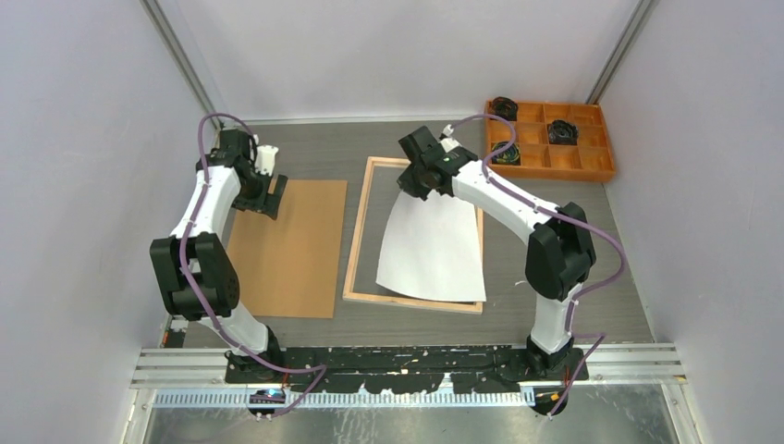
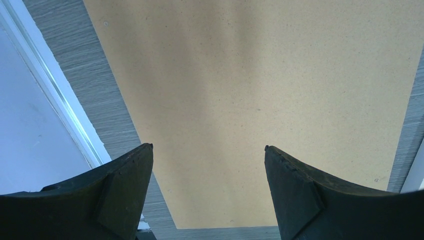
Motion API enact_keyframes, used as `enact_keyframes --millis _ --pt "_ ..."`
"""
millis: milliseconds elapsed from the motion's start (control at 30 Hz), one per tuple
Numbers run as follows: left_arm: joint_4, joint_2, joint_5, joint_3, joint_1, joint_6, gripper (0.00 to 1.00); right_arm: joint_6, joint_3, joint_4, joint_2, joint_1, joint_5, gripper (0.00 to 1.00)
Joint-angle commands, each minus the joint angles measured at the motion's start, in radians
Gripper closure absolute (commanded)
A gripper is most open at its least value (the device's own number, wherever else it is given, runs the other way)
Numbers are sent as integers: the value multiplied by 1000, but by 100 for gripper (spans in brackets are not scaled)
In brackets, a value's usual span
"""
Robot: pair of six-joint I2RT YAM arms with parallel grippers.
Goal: Put the photo into the frame
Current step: Turn over the photo from the photo frame.
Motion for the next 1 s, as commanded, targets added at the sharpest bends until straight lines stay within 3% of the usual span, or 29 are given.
enact_keyframes --millis 0,200,533,967 --pt "25 -10 -9 -1 0 11 17 100 74 45 37 22 68 99" --pt "33 6 -10 -5 0 14 17 115 93 71 73 40 100 99" --pt "49 18 -14 -16 1 18 18 -64 115 18 80 39 128 99" --pt "42 23 -14 -6 0 12 18 -345 207 -55 158 40 -19 99"
